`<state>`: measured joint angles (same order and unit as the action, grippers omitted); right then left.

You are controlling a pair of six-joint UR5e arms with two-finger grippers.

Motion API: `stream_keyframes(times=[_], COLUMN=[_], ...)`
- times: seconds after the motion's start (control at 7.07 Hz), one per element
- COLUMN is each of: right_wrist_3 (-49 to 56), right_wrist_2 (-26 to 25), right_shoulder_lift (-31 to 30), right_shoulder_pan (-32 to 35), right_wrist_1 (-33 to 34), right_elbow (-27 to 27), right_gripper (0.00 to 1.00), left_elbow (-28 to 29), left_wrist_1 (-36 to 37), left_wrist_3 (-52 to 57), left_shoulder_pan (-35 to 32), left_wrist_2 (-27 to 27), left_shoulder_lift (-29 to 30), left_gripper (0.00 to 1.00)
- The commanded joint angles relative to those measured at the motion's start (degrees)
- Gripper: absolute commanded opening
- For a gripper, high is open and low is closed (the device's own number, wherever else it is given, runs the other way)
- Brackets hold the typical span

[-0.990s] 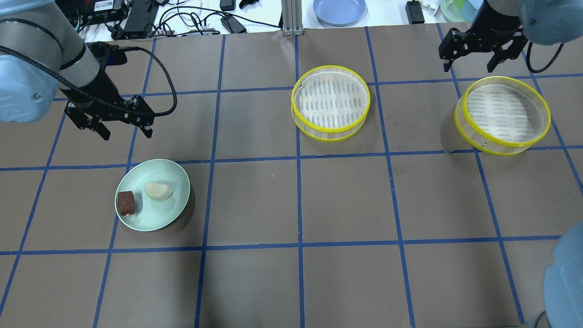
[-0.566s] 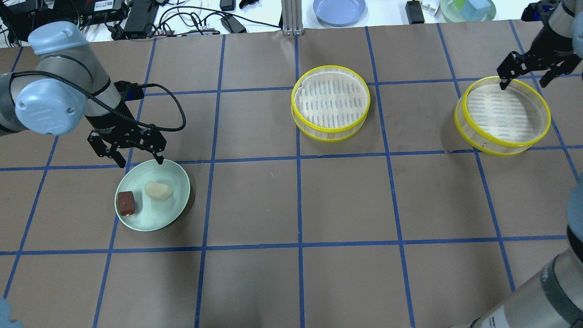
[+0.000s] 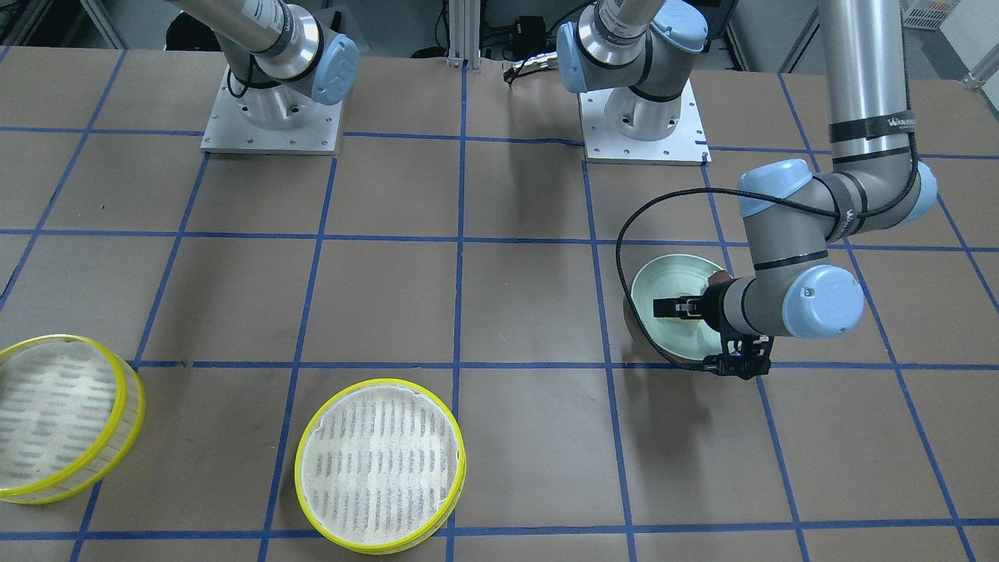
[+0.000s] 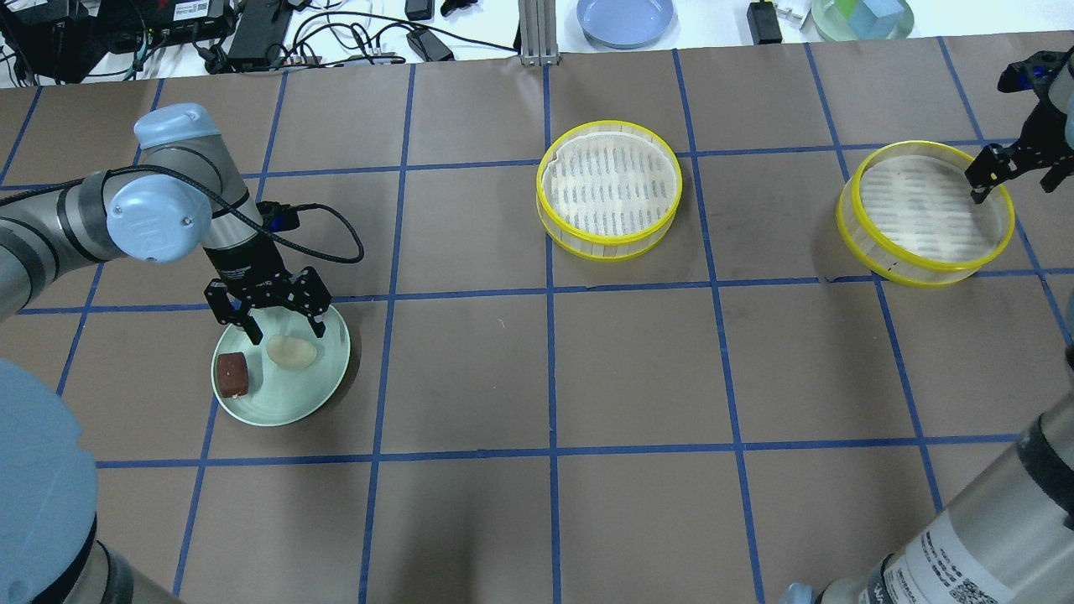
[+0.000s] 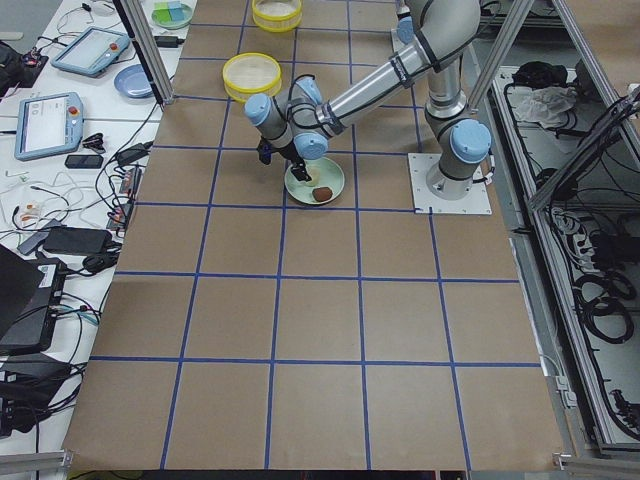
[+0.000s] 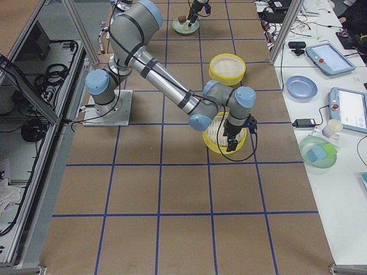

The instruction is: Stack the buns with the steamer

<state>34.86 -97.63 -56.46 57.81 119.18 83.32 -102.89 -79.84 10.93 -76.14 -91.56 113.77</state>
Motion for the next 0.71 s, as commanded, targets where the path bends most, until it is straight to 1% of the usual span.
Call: stream_keyframes(times=[0.0,0.14,0.28,0.42,0.57], right_wrist_3=[0.74,0.74,1.78,1.71,1.53], right_wrist_2=[2.27,3.23,3.58,3.67,3.94], right_shoulder_lift=[1.70,2.57,2.93,2.85,2.67], right_shoulder_pan=[-0.85,-2.42,-2.96,-2.96,-2.96], right_wrist_1=[2.46,2.46,2.28,2.11,2.02], right_elbow=[0.18,0.35,0.44,0.44,0.53], right_gripper=[0.99,0.89,0.68,0.49,0.39], left_elbow=[-0.12,0.06,0.49,0.67,1.02], left_wrist_1=[1.43,1.53,1.62,3.97,4.77], left_wrist_3=[0.06,0.15,0.06,0.15,-0.55], left_shoulder_pan=[0.03,0.03,0.03,0.03,0.03], left_wrist_2=[-0.11,-1.50,-1.95,-1.78,-1.43], left_shoulder_lift=[1.81,2.07,1.99,1.64,0.76], left_gripper=[0.73,0.21,0.00,0.00,0.00])
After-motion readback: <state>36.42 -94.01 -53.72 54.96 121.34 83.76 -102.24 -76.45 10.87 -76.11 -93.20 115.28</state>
